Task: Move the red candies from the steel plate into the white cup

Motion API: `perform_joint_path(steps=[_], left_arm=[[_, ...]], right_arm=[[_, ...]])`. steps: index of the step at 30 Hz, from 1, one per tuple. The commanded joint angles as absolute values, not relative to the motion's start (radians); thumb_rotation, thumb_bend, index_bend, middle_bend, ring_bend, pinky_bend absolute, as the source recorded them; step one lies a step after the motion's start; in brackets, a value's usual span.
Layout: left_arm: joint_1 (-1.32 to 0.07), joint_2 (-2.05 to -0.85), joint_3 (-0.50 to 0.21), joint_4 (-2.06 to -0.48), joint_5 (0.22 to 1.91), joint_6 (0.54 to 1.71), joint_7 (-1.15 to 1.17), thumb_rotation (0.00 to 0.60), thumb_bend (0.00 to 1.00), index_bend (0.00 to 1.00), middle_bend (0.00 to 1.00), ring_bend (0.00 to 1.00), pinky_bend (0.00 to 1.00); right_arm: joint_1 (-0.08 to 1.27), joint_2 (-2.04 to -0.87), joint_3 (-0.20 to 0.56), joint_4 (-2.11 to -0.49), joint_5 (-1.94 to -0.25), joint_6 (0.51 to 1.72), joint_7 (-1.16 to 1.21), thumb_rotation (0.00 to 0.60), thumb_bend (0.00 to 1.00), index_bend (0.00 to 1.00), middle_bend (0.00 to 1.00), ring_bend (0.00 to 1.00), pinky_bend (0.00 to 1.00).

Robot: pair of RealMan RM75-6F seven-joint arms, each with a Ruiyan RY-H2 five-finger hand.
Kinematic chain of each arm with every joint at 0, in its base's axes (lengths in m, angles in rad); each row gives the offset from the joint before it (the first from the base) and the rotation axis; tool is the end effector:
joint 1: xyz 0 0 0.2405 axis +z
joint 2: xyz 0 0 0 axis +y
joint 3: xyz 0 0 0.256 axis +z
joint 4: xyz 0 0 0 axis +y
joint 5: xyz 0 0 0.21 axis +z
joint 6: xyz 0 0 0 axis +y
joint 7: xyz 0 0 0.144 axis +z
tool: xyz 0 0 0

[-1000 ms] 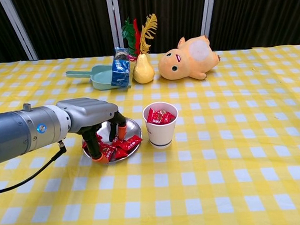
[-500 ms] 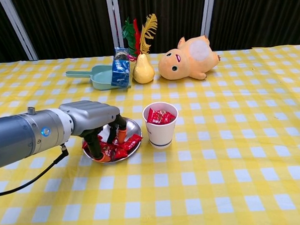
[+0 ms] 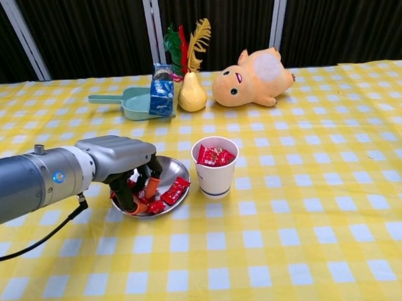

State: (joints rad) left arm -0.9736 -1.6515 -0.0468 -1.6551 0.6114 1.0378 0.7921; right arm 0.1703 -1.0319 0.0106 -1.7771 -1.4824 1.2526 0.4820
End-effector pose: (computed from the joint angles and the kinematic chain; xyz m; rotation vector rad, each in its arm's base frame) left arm -0.1038 0.3033 -0.0725 -2.0720 -0.9231 -0.5742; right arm -0.2856 -0.1901 0.1360 1.3059 -1.5222 1.1535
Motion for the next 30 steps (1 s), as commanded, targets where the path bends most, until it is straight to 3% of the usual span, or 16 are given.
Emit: perform_joint_path(steps=[1,14,24,30], left_arm=[[-0.972,-1.646,-0.049,-1.657,0.614,1.040,0.789,0.600,0.37,0.56,0.66,0.84,0.90],[-0.968,-1.580,-0.093,-1.706,0.634,1.065,0.765,0.600,0.37,0.56,0.67,0.84,0.90],[-1.003,-1.515,-0.178,-1.807,0.631,1.084,0.765,0.600,0.37,0.56,0.66,0.84,0.90],[-1.048,-1.544,-0.230,-1.819,0.624,1.108,0.782,0.600,0.37,0.55,0.66,0.84,0.90]], right_arm=[[0.170,-1.032,0.011,-1.777,-1.482,1.252,0.481,0.600,0.36,0.00,0.00,0.00,0.00],[0.169,-1.032,0.012,-1.779,-1.481,1.253,0.483,0.600,0.36,0.00,0.00,0.00,0.00],[0.169,-1.030,0.011,-1.779,-1.484,1.254,0.488,0.600,0.36,0.00,0.00,0.00,0.00],[0.169,-1.029,0.011,-1.779,-1.487,1.255,0.492,0.600,0.36,0.00,0.00,0.00,0.00]])
